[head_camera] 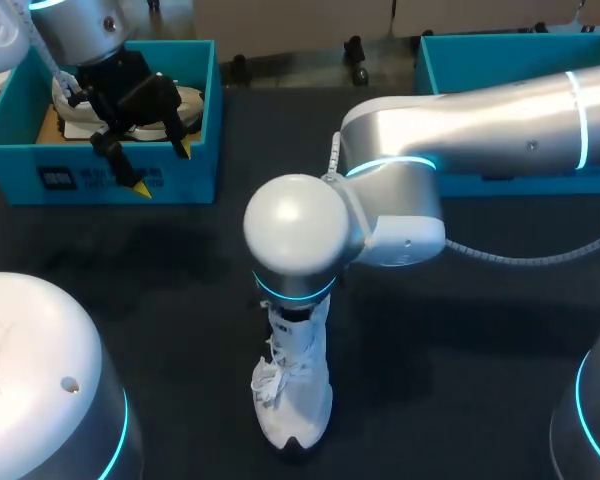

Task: Take the shoe out of the shoebox, open the shoe tongue, remove and reinsert the insole, then place the shoe into the shoebox

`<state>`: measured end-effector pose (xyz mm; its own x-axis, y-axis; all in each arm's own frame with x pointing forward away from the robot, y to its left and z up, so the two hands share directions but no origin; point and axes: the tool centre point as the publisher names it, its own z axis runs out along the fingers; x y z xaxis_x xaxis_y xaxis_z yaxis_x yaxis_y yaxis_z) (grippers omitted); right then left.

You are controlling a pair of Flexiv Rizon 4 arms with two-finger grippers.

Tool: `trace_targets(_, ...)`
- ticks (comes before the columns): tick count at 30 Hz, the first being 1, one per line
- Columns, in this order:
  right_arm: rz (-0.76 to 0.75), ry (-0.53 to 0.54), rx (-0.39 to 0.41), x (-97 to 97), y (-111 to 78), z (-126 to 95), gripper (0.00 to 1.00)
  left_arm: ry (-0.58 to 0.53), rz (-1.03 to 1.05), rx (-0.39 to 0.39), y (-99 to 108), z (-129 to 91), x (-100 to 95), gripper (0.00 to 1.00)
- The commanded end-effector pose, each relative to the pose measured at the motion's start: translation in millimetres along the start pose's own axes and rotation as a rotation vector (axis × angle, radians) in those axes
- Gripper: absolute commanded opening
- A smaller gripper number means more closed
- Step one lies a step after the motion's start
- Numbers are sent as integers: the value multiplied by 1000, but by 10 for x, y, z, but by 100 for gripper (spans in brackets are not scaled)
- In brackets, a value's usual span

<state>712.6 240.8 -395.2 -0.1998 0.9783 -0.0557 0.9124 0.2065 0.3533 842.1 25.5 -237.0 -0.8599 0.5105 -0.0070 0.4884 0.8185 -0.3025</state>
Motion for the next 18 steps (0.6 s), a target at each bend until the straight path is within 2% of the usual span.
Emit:
trace_targets(1, 381, 1, 14, 75, -82, 89, 0, 0, 0, -2, 0, -2, 6, 100)
trace_targets(4, 378, -1, 12, 71, -71, 28, 0, 0, 0, -2, 0, -2, 6, 100)
trace_targets(10, 341, -46, -25, -33, 131, -108, 0, 0, 0, -2, 0, -2, 6, 100)
trace_targets(14, 326, -26, -7, -115, 239, -29, 0, 0, 0, -2, 0, -2, 6, 100)
trace_targets(18, 332, 9, 29, -152, 218, 147, 0, 0, 0, -2, 0, -2, 6, 100)
